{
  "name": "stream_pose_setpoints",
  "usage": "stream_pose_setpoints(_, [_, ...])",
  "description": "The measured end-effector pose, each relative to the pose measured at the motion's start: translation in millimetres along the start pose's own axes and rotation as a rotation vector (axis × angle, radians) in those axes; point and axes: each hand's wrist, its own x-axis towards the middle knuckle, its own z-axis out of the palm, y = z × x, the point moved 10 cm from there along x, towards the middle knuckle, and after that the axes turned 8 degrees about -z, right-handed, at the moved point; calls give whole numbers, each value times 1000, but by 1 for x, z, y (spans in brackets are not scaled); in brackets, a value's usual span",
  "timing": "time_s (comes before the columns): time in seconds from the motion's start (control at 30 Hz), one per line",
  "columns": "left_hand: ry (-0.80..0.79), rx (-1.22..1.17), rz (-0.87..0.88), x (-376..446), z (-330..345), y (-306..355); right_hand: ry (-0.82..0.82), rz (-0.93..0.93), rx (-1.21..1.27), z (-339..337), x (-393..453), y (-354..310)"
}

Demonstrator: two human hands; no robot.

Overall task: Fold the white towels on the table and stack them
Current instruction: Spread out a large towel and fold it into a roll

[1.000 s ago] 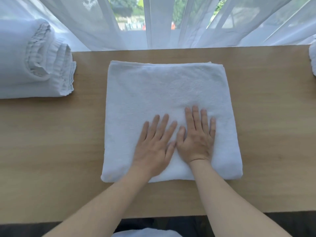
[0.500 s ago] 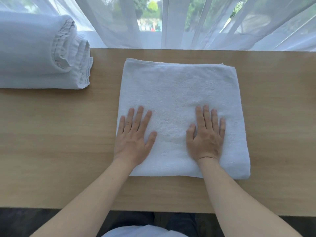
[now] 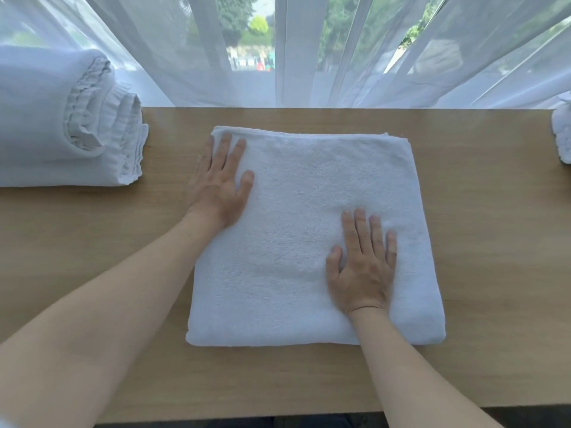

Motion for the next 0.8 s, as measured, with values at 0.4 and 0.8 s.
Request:
stream_pose_setpoints(0.4, [-52,100,303,-83,27,69,7,3,-6,-2,0,-2])
stream_pose_setpoints(0.8, [-23,110,74,-17,15,49,-21,0,-5,-1,2,-3])
